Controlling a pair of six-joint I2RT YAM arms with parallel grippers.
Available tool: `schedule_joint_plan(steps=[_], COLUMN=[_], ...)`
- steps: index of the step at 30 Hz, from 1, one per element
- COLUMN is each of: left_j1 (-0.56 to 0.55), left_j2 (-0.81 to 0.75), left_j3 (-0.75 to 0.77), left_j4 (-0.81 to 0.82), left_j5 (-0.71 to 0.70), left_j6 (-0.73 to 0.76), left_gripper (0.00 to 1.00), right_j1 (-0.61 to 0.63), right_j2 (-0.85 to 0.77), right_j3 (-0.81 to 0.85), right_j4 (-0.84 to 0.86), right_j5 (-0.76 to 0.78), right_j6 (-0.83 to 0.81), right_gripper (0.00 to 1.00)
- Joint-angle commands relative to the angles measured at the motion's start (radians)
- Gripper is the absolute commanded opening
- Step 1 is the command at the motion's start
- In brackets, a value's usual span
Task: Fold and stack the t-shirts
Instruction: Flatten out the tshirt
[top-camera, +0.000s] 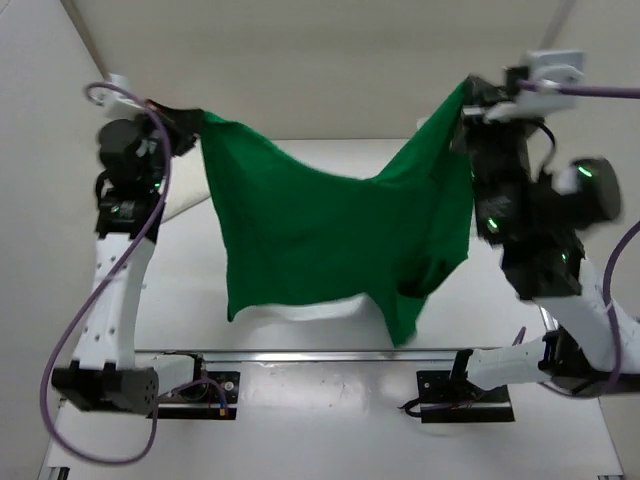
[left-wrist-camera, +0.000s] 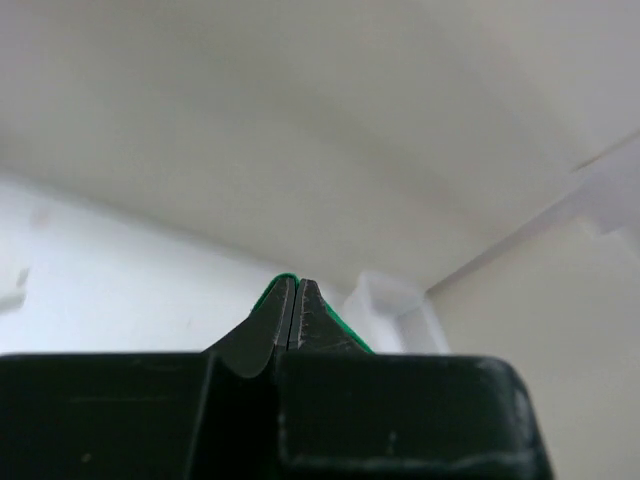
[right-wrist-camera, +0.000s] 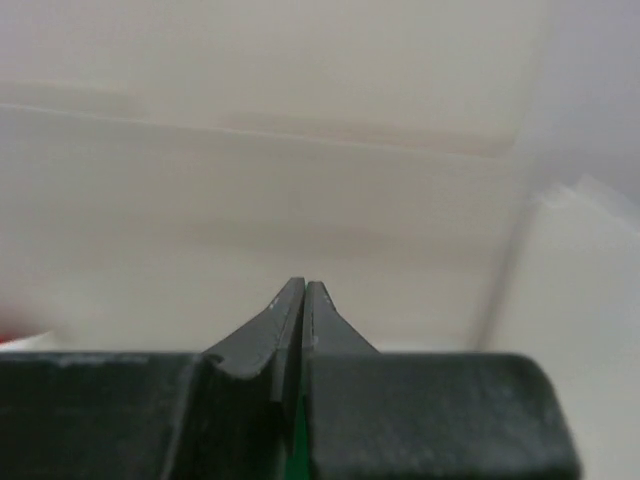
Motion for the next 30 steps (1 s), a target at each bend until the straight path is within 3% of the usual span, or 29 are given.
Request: schedule_joint_plan(steps=[1, 3, 5, 6, 9, 11, 13, 15, 17, 22, 27, 30], left_j1=[-0.020, -0.025, -0.011, 0.000, 0.012, -0.005, -0.017, -0.023, -0.009, 0.029, 0.098, 0.118], left_j2=[0.027, 0.032, 0.026, 0.035, 0.110, 0.189, 0.329, 0.427, 0.506, 0.552, 0.534, 0.489], left_j3=[-0.105, -0.186, -0.275, -0.315, -0.325, -0.268, -0.164, 0.043, 0.186, 0.465, 0.499, 0.420], left_j4=[0.011, 0.026, 0.063, 0.068, 0.103, 0.106, 0.101, 0.057, 0.036, 0.008, -0.024, -0.002], left_j5=[0.038, 0.041, 0.047, 0.064, 0.031, -0.012, -0.012, 0.018, 0.059, 0.061, 0.046, 0.040], left_j6=[-0.024, -0.018, -0.020, -0.023, -0.010, 0.014, 0.008, -0.004, -0.033, -0.041, -0.001, 0.005], left_gripper=[0.00, 0.00, 0.00, 0.00, 0.00, 0.00, 0.00, 0.00, 0.00, 0.00, 0.00, 0.00], right_j1=[-0.508, -0.859, -0.898, -0.939, -1.087, -1.114, -1.129, -1.172, -1.208, -1.226, -1.209, -1.203], right_j2=[0.030, 0.089, 0.098, 0.106, 0.289, 0.441, 0.617, 0.797, 0.779, 0.673, 0.589, 0.560], right_j3=[0.039, -0.012, -0.220, -0.320, -0.225, -0.068, 0.316, 0.544, 0.556, 0.573, 0.524, 0.469], right_j4=[-0.644, -0.820, -0.693, -0.647, -0.660, -0.703, -0.773, -0.807, -0.676, -0.492, -0.479, -0.543], right_j5=[-0.445, -0.925, -0.936, -1.022, -1.205, -1.216, -1.183, -1.245, -1.305, -1.305, -1.295, -1.281], right_j6=[0.599, 0.837, 0.830, 0.834, 0.878, 0.857, 0.822, 0.889, 0.984, 0.986, 0.964, 0.928], right_gripper=[0.00, 0.00, 0.00, 0.00, 0.00, 0.00, 0.00, 0.00, 0.00, 0.00, 0.00, 0.01])
